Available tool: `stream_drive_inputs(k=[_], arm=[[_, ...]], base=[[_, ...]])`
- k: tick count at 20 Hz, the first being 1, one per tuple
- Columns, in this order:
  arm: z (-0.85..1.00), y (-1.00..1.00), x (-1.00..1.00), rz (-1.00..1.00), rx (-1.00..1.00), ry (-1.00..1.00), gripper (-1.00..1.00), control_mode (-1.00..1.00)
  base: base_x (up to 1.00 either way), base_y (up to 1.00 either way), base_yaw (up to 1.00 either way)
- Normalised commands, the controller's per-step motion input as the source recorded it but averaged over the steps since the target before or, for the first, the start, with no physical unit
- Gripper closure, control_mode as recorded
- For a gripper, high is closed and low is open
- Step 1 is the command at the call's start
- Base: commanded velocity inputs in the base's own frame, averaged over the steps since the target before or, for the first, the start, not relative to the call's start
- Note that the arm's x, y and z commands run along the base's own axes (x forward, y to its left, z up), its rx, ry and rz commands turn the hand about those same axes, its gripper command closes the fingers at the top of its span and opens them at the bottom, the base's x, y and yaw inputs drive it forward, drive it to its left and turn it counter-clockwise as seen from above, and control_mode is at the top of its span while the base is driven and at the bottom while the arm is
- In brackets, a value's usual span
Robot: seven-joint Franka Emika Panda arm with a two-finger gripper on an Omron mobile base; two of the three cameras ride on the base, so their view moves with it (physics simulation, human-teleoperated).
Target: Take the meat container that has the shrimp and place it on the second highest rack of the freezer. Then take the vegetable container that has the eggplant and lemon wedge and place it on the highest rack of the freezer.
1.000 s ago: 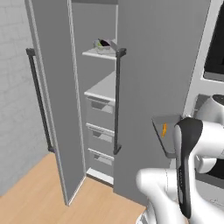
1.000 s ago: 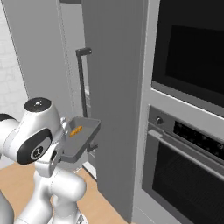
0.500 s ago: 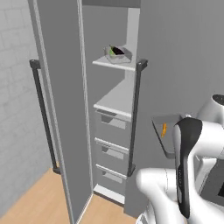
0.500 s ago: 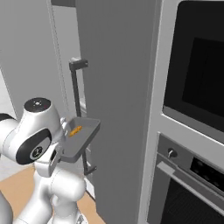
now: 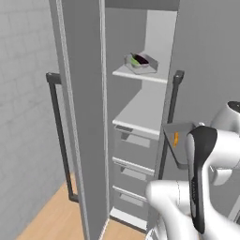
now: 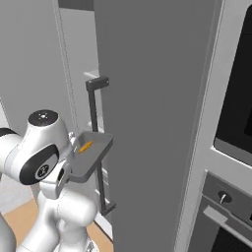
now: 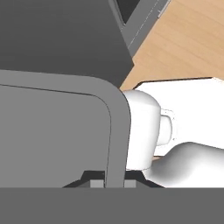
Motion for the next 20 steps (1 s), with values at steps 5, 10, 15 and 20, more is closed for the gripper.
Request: stream_drive_inputs(k=[5, 10, 15, 20], arm=[[0.00, 0.00, 0.00, 0.00, 0.00, 0.00, 1.00, 1.00], [0.00, 0.00, 0.00, 0.00, 0.00, 0.00, 1.00, 1.00], [0.00, 0.00, 0.00, 0.00, 0.00, 0.00, 1.00, 1.00], [0.00, 0.00, 0.00, 0.00, 0.00, 0.00, 1.00, 1.00]], base=[[0.35, 0.38, -0.21], [0.28, 0.39, -0.22], [0.24, 0.42, -0.23], [0.11, 0.46, -0.23]])
